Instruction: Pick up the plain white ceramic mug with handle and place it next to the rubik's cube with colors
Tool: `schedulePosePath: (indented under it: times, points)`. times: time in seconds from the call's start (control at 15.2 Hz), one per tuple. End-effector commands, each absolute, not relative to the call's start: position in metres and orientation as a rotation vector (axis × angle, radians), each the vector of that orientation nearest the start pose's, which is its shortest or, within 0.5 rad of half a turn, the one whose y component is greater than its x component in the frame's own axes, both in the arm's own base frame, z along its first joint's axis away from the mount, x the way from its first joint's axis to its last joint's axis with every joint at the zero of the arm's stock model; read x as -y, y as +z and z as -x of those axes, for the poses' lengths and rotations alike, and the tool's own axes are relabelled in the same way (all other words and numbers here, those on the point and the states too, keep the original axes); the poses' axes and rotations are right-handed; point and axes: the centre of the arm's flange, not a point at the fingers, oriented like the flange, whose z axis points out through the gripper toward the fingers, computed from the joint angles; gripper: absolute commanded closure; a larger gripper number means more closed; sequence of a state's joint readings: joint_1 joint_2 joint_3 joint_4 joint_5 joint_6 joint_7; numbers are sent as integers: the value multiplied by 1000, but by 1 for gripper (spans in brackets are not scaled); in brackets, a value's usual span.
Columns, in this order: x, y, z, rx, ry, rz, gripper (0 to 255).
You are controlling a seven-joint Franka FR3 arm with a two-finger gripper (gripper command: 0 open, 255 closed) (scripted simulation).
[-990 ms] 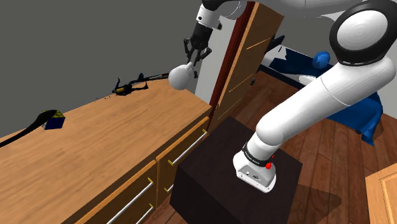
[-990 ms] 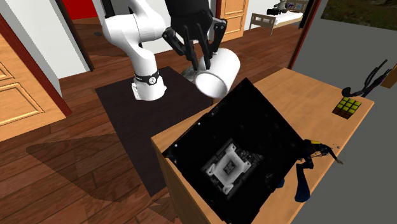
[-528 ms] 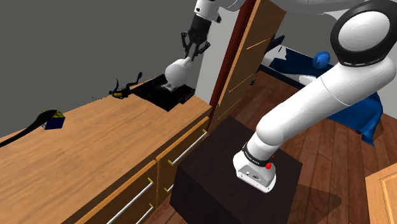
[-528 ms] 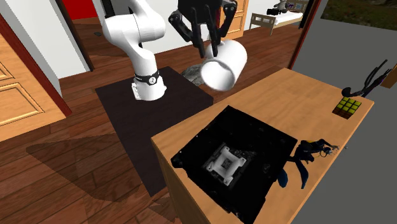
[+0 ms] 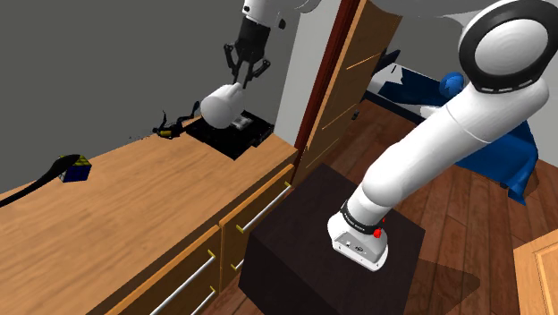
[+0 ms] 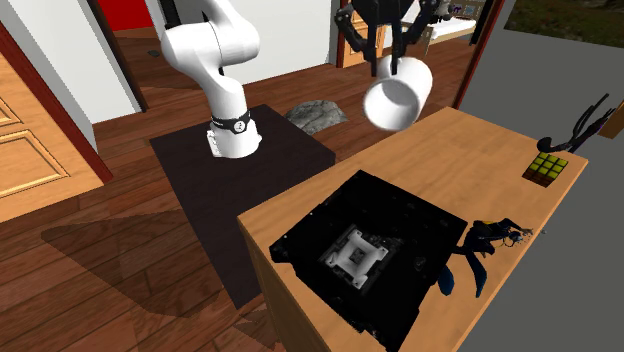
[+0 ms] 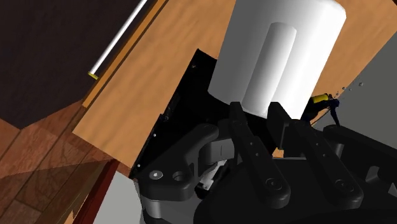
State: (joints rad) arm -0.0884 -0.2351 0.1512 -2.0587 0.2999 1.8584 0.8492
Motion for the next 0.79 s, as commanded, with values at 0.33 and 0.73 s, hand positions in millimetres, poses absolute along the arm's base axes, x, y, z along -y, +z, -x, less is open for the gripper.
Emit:
schedulePosePath:
  times: [0.33, 0.73]
  points:
    - [-150, 538, -510, -1223, 117, 2625, 255]
    - [-227, 538, -528, -1223, 117, 2625, 255]
